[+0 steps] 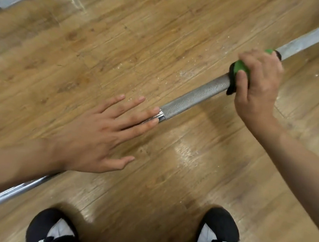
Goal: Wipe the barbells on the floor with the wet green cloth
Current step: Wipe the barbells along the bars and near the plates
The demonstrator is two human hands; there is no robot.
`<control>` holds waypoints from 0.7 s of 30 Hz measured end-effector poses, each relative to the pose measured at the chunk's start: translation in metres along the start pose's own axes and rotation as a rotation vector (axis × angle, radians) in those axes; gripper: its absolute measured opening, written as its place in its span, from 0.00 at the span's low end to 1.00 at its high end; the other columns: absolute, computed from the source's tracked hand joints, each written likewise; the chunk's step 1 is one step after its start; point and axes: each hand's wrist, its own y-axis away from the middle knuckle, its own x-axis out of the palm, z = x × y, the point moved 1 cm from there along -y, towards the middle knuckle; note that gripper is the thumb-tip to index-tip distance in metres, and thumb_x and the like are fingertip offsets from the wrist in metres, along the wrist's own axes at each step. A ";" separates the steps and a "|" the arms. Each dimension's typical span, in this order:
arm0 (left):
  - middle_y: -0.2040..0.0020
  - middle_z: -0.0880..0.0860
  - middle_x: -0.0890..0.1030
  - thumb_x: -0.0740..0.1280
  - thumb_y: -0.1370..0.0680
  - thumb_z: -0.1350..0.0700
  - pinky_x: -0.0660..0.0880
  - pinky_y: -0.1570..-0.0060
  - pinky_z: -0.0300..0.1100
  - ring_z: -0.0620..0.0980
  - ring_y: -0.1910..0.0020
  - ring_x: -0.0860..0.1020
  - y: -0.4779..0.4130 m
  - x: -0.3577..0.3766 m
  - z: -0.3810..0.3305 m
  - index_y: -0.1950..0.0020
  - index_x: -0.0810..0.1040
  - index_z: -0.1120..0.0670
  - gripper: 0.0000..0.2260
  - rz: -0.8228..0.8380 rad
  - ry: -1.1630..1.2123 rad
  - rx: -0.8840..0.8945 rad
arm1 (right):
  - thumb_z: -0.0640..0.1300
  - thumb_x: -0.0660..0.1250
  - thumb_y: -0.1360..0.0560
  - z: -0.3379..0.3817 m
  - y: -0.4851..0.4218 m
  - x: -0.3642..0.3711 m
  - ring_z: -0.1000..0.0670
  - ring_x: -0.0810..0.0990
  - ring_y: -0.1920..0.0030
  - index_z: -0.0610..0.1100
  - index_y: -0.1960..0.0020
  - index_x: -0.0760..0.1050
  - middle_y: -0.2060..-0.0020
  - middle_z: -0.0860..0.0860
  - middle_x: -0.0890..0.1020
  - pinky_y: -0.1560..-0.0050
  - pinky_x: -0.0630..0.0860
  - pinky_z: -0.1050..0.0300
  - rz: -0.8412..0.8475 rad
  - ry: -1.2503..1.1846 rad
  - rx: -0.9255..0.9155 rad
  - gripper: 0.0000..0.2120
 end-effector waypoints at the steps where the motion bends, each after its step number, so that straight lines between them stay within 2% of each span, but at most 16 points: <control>1: 0.14 0.52 0.53 0.57 0.18 0.37 0.57 0.21 0.62 0.58 0.16 0.52 0.000 -0.001 0.006 0.15 0.54 0.54 0.36 0.000 0.005 0.007 | 0.47 0.56 0.12 -0.002 -0.006 0.005 0.39 0.77 0.34 0.38 0.36 0.77 0.42 0.41 0.81 0.29 0.66 0.32 -0.024 -0.011 0.078 0.16; 4: 0.14 0.53 0.52 0.55 0.17 0.35 0.55 0.21 0.60 0.58 0.16 0.52 -0.003 -0.005 0.024 0.15 0.53 0.55 0.37 0.003 -0.002 0.013 | 0.45 0.58 0.13 0.033 -0.023 0.031 0.39 0.76 0.32 0.38 0.36 0.79 0.43 0.42 0.82 0.29 0.65 0.30 -0.106 -0.059 0.248 0.15; 6: 0.14 0.55 0.52 0.55 0.18 0.34 0.54 0.20 0.60 0.57 0.16 0.52 -0.003 -0.006 0.031 0.15 0.53 0.57 0.39 0.000 -0.011 -0.011 | 0.45 0.58 0.14 0.075 -0.014 0.055 0.37 0.77 0.33 0.37 0.37 0.80 0.43 0.41 0.82 0.29 0.62 0.27 -0.102 -0.073 0.232 0.16; 8: 0.15 0.57 0.52 0.54 0.18 0.32 0.54 0.20 0.58 0.56 0.16 0.52 -0.004 -0.005 0.035 0.15 0.52 0.59 0.41 -0.010 -0.011 -0.049 | 0.47 0.57 0.14 0.115 -0.001 0.072 0.38 0.76 0.31 0.39 0.36 0.80 0.40 0.41 0.82 0.24 0.59 0.29 -0.029 -0.121 0.090 0.17; 10: 0.15 0.59 0.53 0.53 0.18 0.31 0.53 0.20 0.56 0.56 0.16 0.52 -0.007 -0.004 0.040 0.15 0.51 0.60 0.42 -0.014 -0.011 -0.081 | 0.49 0.56 0.13 0.125 -0.004 0.080 0.39 0.76 0.30 0.43 0.31 0.75 0.37 0.41 0.82 0.22 0.58 0.37 0.029 -0.151 -0.114 0.17; 12: 0.15 0.59 0.54 0.53 0.18 0.32 0.52 0.19 0.54 0.56 0.16 0.52 -0.008 -0.003 0.046 0.15 0.50 0.61 0.42 -0.028 -0.024 -0.117 | 0.52 0.55 0.13 0.105 -0.018 0.083 0.40 0.77 0.30 0.45 0.29 0.72 0.34 0.40 0.81 0.25 0.64 0.40 0.080 -0.105 -0.341 0.18; 14: 0.15 0.58 0.53 0.54 0.19 0.33 0.51 0.19 0.54 0.55 0.16 0.52 -0.008 -0.001 0.052 0.15 0.50 0.61 0.42 -0.053 -0.027 -0.158 | 0.54 0.54 0.13 0.070 -0.037 0.083 0.39 0.77 0.29 0.44 0.29 0.71 0.32 0.39 0.79 0.27 0.67 0.40 0.120 -0.076 -0.459 0.20; 18: 0.15 0.58 0.53 0.53 0.22 0.27 0.52 0.19 0.54 0.54 0.15 0.51 -0.013 0.004 0.063 0.15 0.49 0.61 0.48 -0.078 0.012 -0.241 | 0.50 0.56 0.13 0.021 -0.070 0.077 0.37 0.74 0.28 0.42 0.28 0.69 0.31 0.38 0.77 0.27 0.64 0.32 0.184 -0.058 -0.337 0.18; 21: 0.15 0.59 0.52 0.50 0.24 0.22 0.54 0.18 0.53 0.55 0.16 0.51 -0.018 0.004 0.080 0.15 0.47 0.62 0.53 -0.062 0.061 -0.256 | 0.45 0.57 0.13 0.027 -0.083 0.085 0.37 0.72 0.27 0.40 0.29 0.70 0.32 0.40 0.78 0.24 0.60 0.31 0.208 -0.037 -0.168 0.15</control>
